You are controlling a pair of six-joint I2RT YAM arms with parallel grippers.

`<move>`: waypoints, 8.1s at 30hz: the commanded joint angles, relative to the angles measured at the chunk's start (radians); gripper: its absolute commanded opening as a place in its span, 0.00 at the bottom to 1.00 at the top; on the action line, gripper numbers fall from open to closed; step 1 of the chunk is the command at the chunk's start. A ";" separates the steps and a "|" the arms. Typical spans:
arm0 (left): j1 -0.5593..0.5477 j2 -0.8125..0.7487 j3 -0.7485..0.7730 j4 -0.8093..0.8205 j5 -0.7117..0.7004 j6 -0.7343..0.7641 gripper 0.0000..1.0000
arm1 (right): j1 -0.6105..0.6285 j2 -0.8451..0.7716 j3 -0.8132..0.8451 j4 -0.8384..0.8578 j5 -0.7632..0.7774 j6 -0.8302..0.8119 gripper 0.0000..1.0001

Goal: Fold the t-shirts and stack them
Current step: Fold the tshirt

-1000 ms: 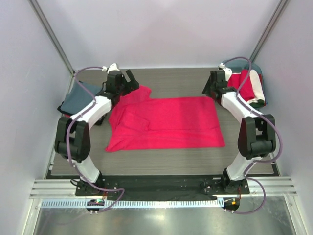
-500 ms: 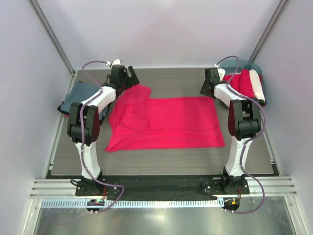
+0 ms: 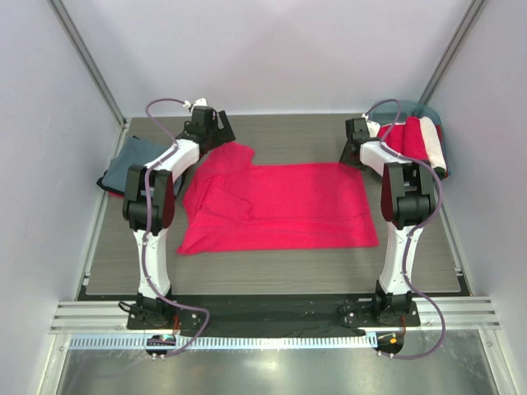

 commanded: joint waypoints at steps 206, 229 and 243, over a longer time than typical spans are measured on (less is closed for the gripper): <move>-0.073 -0.704 -0.888 -0.064 -0.049 -0.249 0.24 | 0.585 -0.128 -0.259 0.634 -0.891 0.054 0.49; 0.009 -0.585 -0.909 -0.032 -0.029 -0.235 0.14 | 0.646 -0.099 -0.235 0.545 -0.971 -0.037 0.08; 0.010 -0.555 -0.898 -0.029 -0.038 -0.220 0.14 | 0.650 -0.373 -0.609 0.611 -0.972 0.000 0.26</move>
